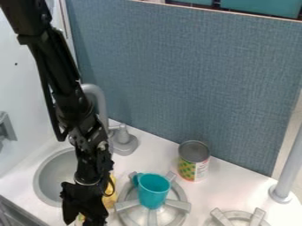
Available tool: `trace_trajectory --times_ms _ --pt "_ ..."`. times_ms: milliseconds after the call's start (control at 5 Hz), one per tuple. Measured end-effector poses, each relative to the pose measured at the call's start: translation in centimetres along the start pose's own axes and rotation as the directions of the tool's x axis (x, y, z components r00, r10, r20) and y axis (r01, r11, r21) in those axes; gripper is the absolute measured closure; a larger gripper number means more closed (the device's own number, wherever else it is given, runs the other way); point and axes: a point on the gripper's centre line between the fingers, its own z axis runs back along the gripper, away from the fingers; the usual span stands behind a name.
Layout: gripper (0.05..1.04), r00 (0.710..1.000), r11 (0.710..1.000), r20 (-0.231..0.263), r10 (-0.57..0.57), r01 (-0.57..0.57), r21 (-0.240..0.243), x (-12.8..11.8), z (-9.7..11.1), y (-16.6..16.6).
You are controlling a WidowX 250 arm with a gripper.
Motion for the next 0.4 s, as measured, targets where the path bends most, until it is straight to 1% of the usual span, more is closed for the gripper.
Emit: trace_trajectory --times_ms 200,400 --pt "0.565 0.999 0.999 0.014 0.041 -0.041 -0.017 -0.1 0.3 -0.5" --pt "0.600 0.995 0.998 0.085 0.051 -0.054 0.032 1.1 3.7 -2.2"
